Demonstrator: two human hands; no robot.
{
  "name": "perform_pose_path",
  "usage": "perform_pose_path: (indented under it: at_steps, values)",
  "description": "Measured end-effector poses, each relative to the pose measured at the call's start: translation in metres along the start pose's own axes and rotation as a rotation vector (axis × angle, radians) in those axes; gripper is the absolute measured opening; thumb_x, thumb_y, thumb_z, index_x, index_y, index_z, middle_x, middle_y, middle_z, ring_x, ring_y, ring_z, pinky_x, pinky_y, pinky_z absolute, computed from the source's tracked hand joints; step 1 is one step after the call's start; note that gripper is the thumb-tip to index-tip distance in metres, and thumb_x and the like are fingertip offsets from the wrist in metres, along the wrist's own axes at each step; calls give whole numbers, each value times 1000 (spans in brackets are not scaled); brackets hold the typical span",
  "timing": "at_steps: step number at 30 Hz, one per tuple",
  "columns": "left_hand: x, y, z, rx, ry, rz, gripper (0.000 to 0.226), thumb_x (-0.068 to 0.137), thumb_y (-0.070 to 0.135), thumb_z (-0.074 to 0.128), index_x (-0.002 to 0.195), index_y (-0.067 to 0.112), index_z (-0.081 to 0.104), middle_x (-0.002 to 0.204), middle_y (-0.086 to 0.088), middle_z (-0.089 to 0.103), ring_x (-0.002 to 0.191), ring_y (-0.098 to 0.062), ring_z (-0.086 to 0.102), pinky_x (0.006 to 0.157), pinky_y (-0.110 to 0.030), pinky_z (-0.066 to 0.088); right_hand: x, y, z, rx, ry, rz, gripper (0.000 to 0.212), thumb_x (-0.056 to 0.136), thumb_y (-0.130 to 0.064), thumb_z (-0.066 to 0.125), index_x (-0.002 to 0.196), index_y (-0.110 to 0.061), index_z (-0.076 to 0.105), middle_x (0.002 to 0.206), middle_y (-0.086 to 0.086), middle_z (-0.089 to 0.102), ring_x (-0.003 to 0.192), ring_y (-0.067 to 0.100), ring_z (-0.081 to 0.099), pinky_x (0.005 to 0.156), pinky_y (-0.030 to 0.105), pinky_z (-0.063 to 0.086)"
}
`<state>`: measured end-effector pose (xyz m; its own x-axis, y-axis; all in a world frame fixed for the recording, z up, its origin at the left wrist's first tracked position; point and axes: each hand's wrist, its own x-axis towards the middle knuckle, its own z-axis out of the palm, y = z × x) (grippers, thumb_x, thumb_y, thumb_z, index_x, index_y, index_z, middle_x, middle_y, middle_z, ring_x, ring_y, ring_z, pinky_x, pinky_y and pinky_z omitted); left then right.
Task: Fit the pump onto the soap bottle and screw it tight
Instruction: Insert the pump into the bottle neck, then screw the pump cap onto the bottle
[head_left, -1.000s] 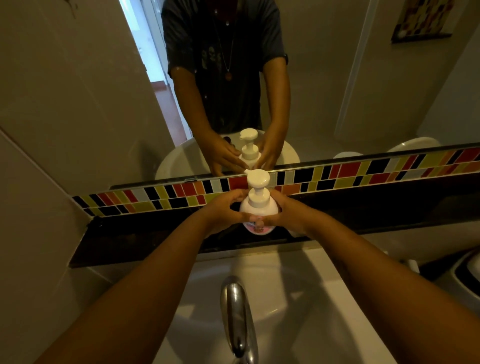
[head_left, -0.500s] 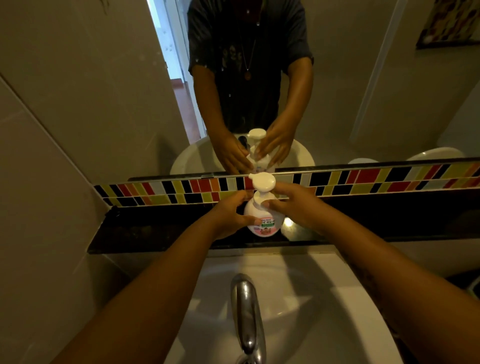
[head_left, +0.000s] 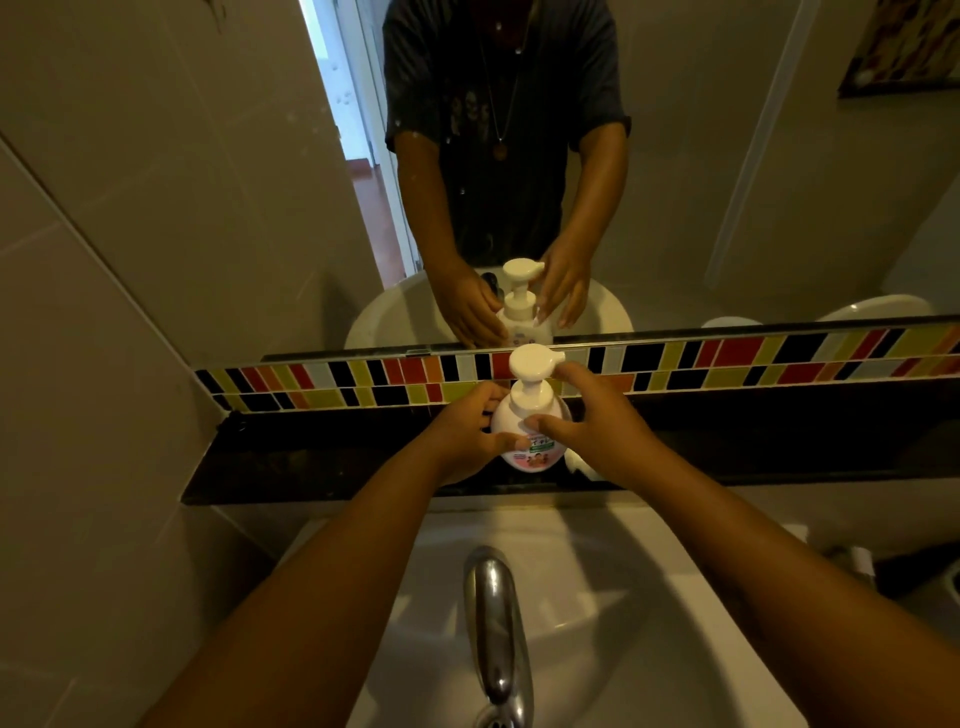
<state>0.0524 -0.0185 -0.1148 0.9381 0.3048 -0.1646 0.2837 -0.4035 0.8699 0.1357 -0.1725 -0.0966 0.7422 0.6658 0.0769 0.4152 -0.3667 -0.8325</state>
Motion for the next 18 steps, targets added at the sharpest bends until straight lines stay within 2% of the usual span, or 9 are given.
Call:
perform_pose_path:
  at_steps: [3,6,9,13,15,18]
  values:
    - [1,1,0,-8,-6,-9,57,78,16,77,126,20,47,130,-4,58,117,-21,57,98,-42,51,-4,3,4,40,-80,-24,59,81,-21,69,134,-23,45,137,7,54,127,25,49,98,38,44]
    - [1,-1,0,-8,1,-12,57,78,15,77,126,20,47,131,-4,57,118,-22,57,98,-44,50,-16,10,12,17,19,-47,57,83,-22,66,136,-22,43,139,7,52,129,24,46,100,36,40]
    - [1,0,0,-5,5,-6,59,78,15,77,127,19,46,131,-4,57,117,-22,57,98,-43,51,-23,19,22,-120,122,-42,61,81,-30,69,136,-21,43,140,7,49,131,26,41,104,37,35]
    - [1,1,0,-24,5,-9,57,78,14,77,126,17,47,129,-5,58,116,-22,58,96,-43,52,-12,12,22,-123,201,-57,61,77,-34,72,130,-17,46,134,10,49,127,29,42,102,39,37]
    - [2,0,0,-30,2,-12,55,78,12,76,125,18,48,126,-4,59,114,-21,59,94,-40,53,-1,9,17,-98,116,-63,66,78,-33,72,134,-20,41,141,7,44,133,27,35,107,44,36]
    - [2,0,1,-22,4,-15,53,79,13,75,124,18,48,126,-3,59,113,-20,59,89,-32,53,9,12,16,-131,-76,-41,63,81,-37,67,136,-28,37,145,4,39,136,26,31,106,43,34]
